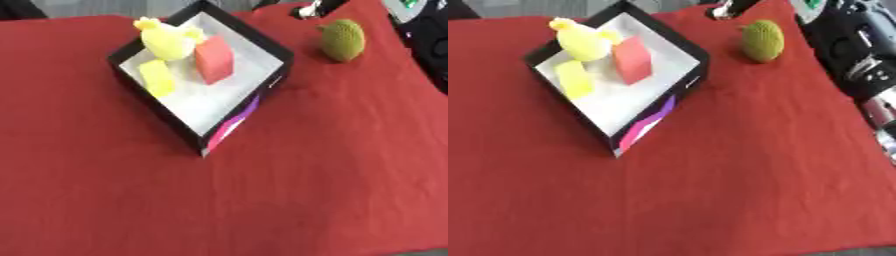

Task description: Pick up objects on the table and place them in the box.

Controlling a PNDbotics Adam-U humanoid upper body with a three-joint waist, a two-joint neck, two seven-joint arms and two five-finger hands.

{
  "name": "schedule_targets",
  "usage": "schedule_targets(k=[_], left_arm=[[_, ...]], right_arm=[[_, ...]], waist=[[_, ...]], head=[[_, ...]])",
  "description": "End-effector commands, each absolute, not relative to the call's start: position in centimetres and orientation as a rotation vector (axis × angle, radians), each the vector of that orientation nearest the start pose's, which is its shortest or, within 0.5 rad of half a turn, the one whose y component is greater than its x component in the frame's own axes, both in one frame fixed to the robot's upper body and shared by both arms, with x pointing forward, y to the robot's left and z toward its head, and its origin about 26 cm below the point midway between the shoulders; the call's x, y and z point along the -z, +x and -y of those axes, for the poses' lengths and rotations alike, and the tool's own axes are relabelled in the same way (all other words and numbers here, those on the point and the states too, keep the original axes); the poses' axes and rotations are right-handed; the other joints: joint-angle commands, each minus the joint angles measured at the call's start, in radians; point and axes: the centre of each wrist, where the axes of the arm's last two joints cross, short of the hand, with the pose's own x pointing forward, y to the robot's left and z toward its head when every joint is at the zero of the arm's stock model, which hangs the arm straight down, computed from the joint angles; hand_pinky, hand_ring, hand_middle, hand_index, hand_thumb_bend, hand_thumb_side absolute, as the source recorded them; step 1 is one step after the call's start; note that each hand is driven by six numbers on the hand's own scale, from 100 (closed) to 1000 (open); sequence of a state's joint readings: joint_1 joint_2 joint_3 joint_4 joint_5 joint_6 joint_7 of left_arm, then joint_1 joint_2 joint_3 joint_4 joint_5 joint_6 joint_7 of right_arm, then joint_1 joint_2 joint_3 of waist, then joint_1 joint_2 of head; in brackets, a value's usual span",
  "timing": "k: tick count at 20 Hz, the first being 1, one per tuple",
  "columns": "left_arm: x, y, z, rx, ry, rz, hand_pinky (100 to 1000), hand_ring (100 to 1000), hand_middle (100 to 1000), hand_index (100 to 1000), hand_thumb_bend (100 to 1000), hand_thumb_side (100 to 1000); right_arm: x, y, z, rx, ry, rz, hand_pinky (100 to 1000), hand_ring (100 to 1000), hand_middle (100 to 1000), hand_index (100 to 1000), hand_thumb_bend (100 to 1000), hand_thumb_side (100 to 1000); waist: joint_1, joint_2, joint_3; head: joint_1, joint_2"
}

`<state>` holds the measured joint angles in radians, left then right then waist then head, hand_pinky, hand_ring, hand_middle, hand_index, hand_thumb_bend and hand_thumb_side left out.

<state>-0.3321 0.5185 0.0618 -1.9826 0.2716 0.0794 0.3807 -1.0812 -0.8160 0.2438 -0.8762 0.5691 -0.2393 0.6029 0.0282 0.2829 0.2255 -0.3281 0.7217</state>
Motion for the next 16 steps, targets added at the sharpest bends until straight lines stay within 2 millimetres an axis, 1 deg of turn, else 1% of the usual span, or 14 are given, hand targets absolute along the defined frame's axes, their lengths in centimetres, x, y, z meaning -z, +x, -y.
schedule_targets(k=[1, 5, 9, 12, 16], left_arm=[[-24.0, 29.7, -30.1, -0.048, 0.291, 2.268, 908, 683, 715, 867, 245, 650], [-23.8, 29.7, -30.2, -0.049, 0.296, 2.259, 909, 683, 714, 866, 242, 653], [-23.6, 29.6, -30.3, -0.047, 0.306, 2.25, 909, 683, 712, 866, 240, 653], [-23.6, 29.6, -30.5, -0.043, 0.315, 2.247, 909, 683, 711, 866, 240, 653], [-23.5, 29.6, -30.6, -0.043, 0.322, 2.24, 910, 682, 710, 865, 239, 653]], right_arm=[[-32.7, 45.2, 39.8, -1.477, -0.908, 1.278, 919, 880, 856, 887, 325, 460], [-33.1, 45.0, 40.3, -1.452, -0.918, 1.283, 922, 879, 857, 888, 314, 449], [-33.5, 44.2, 41.4, -1.444, -0.912, 1.269, 926, 883, 862, 892, 317, 457], [-34.0, 43.0, 42.7, -1.472, -0.894, 1.239, 927, 885, 863, 894, 335, 451], [-34.5, 41.3, 44.7, -1.451, -0.895, 1.204, 928, 884, 864, 894, 365, 427]], waist=[[-0.003, 0.0, 0.003], [-0.003, 0.002, 0.001], [-0.006, 0.001, -0.006], [-0.008, 0.0, -0.012], [-0.009, -0.001, -0.018]], head=[[-0.006, -0.019], [-0.004, -0.016], [0.002, -0.009], [0.007, -0.004], [0.009, -0.003]])
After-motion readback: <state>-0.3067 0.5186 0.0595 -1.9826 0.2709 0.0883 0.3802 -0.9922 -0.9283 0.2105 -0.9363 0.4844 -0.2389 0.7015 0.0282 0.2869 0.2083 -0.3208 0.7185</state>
